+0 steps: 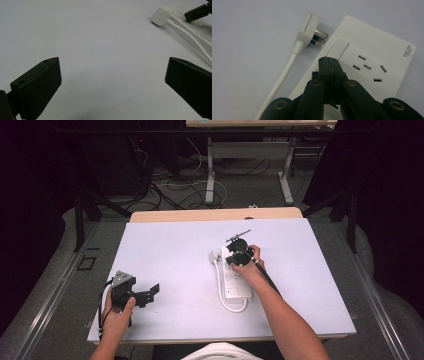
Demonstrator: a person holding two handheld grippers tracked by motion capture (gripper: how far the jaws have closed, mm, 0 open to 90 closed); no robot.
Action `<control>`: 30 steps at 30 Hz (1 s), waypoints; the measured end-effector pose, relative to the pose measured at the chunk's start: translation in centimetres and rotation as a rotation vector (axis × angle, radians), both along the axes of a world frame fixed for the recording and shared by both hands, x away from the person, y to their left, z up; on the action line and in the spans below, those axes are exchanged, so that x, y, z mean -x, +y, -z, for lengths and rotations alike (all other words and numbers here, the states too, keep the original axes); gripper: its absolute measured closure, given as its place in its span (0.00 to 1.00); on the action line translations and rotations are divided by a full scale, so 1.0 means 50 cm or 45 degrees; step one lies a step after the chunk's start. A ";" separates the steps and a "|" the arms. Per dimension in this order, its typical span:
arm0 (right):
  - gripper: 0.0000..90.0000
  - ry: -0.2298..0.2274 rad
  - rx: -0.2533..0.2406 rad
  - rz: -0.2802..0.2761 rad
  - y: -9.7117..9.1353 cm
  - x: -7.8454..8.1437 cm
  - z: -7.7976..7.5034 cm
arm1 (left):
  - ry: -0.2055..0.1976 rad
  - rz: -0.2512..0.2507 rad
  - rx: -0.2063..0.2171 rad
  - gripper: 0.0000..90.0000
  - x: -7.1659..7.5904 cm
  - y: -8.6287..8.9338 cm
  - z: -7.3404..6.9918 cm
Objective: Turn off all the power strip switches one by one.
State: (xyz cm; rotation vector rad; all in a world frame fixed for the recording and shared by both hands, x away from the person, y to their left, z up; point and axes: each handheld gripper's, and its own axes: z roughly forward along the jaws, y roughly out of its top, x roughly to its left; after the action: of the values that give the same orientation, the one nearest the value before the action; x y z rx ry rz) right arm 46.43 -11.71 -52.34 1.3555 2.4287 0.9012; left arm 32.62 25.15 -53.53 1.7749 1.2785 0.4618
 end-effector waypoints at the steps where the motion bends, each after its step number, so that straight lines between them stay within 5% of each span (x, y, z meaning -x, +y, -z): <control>1: 1.00 0.001 -0.001 0.000 0.000 0.000 0.000 | 0.000 0.002 -0.002 0.01 0.000 0.000 0.000; 13: 1.00 -0.005 -0.036 -0.003 -0.003 -0.002 0.003 | -0.001 0.000 -0.001 0.01 0.000 0.000 0.000; 30: 1.00 0.031 -0.009 0.019 0.000 -0.006 -0.003 | -0.001 -0.003 0.003 0.01 0.001 0.002 -0.001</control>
State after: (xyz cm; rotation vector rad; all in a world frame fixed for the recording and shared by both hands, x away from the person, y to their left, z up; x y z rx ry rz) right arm 46.72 -11.73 -52.20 1.3936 2.4321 0.8954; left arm 32.58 25.23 -53.51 1.7714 1.2803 0.4618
